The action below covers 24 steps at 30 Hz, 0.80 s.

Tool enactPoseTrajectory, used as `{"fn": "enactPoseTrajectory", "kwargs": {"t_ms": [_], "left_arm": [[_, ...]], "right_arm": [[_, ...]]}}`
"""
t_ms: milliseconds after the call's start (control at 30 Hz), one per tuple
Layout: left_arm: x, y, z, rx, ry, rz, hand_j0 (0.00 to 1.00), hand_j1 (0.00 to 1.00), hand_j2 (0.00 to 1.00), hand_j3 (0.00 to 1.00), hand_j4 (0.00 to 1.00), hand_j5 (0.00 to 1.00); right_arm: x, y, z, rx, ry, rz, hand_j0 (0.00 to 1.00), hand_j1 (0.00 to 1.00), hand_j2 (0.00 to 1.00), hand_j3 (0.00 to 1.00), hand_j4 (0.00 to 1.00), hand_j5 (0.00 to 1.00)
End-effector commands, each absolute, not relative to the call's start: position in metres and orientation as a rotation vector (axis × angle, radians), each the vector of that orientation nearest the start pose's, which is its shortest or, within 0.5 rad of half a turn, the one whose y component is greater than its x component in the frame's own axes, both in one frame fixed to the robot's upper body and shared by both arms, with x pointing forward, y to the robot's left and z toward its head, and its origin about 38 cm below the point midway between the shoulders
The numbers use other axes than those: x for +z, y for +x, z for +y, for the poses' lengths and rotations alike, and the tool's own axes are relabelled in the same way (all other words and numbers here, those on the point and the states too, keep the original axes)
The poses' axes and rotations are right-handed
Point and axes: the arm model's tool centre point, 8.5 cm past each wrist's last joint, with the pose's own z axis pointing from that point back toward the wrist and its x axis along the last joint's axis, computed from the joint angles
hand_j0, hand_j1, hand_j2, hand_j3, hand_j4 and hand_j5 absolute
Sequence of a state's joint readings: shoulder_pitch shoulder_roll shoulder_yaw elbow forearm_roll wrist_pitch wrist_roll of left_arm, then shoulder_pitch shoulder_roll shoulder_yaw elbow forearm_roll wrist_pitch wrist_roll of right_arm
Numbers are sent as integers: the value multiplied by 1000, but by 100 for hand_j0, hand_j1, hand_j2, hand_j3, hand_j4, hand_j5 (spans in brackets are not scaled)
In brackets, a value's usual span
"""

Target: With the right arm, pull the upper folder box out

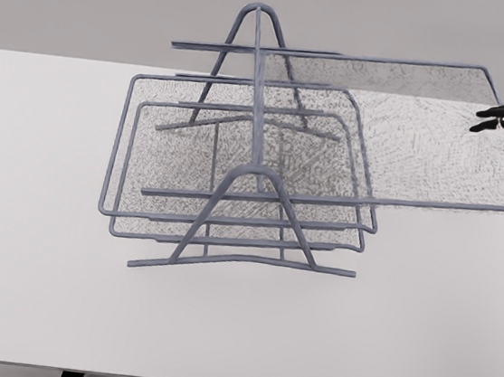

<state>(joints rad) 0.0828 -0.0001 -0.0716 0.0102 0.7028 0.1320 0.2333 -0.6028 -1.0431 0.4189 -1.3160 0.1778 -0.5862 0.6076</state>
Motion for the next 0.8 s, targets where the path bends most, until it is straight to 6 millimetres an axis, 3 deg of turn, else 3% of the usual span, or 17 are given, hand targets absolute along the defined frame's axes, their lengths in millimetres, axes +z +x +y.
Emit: {"fn": "enactPoseTrajectory", "kwargs": {"t_ms": [0, 67, 133, 167, 200, 300, 367, 400, 467, 533, 567, 667, 767], "left_arm": [[-253, -80, 279, 616, 297, 264, 100, 100, 100, 100, 100, 100], [-253, -80, 279, 616, 297, 264, 100, 100, 100, 100, 100, 100], [-252, -87, 279, 616, 300, 275, 100, 100, 100, 100, 100, 100], [-252, -87, 279, 616, 300, 275, 100, 100, 100, 100, 100, 100], [-252, -87, 279, 618, 300, 273, 100, 100, 100, 100, 100, 100], [-252, -87, 278, 619, 300, 273, 100, 100, 100, 100, 100, 100], [-253, -86, 279, 619, 299, 270, 100, 100, 100, 100, 100, 100], [-253, -86, 279, 619, 299, 270, 100, 100, 100, 100, 100, 100], [-253, -85, 279, 624, 301, 269, 100, 100, 100, 100, 100, 100], [-253, -84, 278, 622, 298, 267, 100, 100, 100, 100, 100, 100], [-253, -83, 278, 620, 296, 265, 100, 100, 100, 100, 100, 100], [-254, -80, 278, 620, 291, 257, 100, 100, 100, 100, 100, 100], [-254, -78, 278, 621, 290, 254, 100, 100, 100, 100, 100, 100]], "right_arm": [[273, 424, -469, 1870, -654, -1114, 100, 100, 100, 100, 100, 100], [276, 423, -483, 1841, -671, -1093, 100, 100, 100, 100, 100, 100], [293, 423, -495, 1789, -723, -1122, 100, 100, 100, 100, 100, 100], [304, 423, -495, 1763, -735, -1166, 100, 100, 100, 100, 100, 100], [331, 416, -503, 1721, -750, -1231, 100, 100, 100, 100, 100, 100], [384, 410, -436, 1883, -778, -1429, 100, 100, 100, 100, 100, 100], [402, 394, -394, 1986, -722, -1547, 100, 100, 100, 100, 100, 100], [397, 385, -374, 2025, -621, -1597, 100, 100, 100, 100, 100, 100], [389, 381, -358, 2025, -507, -1652, 100, 100, 100, 100, 100, 100], [353, 387, -332, 2034, -354, -1676, 100, 100, 100, 100, 100, 100], [348, 386, -332, 2031, -341, -1670, 100, 100, 100, 100, 100, 100], [346, 387, -328, 2027, -328, -1684, 100, 100, 100, 100, 100, 100], [354, 395, -300, 2016, -295, -1806, 100, 100, 100, 100, 100, 100]]}}
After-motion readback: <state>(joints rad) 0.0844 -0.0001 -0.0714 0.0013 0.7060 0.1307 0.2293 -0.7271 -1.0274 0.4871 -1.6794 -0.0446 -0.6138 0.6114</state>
